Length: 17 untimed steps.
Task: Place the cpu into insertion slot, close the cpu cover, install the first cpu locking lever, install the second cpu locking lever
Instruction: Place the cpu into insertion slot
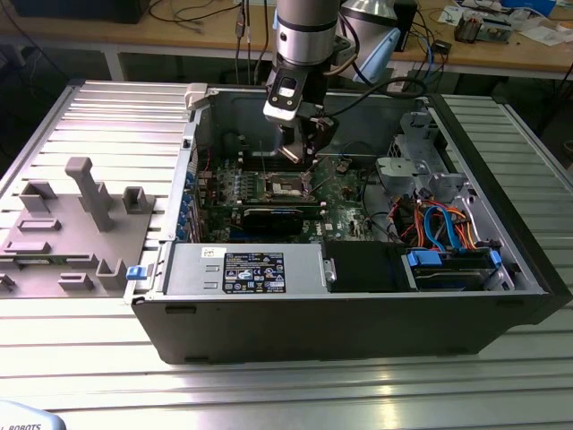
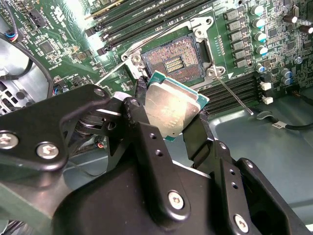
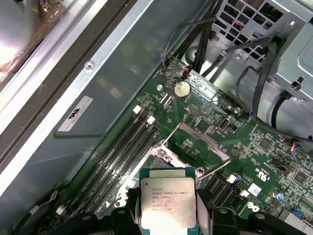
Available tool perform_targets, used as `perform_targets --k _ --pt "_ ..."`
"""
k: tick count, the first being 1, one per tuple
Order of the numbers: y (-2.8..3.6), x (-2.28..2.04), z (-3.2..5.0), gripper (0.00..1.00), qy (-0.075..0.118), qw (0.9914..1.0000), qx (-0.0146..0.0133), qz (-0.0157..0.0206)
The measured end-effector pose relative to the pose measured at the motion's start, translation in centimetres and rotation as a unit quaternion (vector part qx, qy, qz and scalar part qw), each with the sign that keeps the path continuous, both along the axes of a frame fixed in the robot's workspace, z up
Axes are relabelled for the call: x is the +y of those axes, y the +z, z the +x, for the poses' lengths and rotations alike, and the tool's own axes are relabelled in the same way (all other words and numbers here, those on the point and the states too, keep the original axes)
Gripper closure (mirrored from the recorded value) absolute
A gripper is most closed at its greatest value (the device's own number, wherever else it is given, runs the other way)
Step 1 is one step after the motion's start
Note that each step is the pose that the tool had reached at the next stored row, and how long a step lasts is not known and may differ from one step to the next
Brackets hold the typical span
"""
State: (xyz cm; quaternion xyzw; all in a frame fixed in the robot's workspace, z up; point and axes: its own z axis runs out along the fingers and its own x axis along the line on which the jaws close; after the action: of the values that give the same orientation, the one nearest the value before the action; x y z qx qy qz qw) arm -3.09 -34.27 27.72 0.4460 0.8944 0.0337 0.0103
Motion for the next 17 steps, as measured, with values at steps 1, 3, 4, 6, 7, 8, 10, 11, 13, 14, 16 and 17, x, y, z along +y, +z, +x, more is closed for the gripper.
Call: perform_targets --k 1,3,4,6,7,8,10,11,13,14,16,17 --pt "0.0 0.0 0.0 0.45 0.0 1.0 0.0 0.0" --pt "0.0 0.0 0.0 0.45 -0.002 1.0 0.0 0.0" --pt "0.0 0.0 0.0 0.45 -0.003 1.0 0.0 0.0" --pt "-0.01 0.0 0.0 0.45 -0.004 0.99999 0.0 0.0" --pt "-0.01 0.0 0.0 0.45 -0.004 0.99999 0.0 0.0" --pt "-0.01 0.0 0.0 0.45 -0.005 0.99999 0.0 0.0" --pt "-0.01 0.0 0.0 0.45 -0.006 0.99998 0.0 0.0" --pt "-0.01 0.0 0.0 0.45 -0.007 0.99998 0.0 0.0" --pt "-0.02 0.0 0.0 0.45 -0.008 0.99997 0.0 0.0" --pt "-0.02 0.0 0.0 0.45 -0.008 0.99997 0.0 0.0" --pt "-0.02 0.0 0.0 0.45 -0.01 0.99995 0.0 0.0" --pt "-0.03 0.0 0.0 0.45 -0.01 0.99995 0.0 0.0"
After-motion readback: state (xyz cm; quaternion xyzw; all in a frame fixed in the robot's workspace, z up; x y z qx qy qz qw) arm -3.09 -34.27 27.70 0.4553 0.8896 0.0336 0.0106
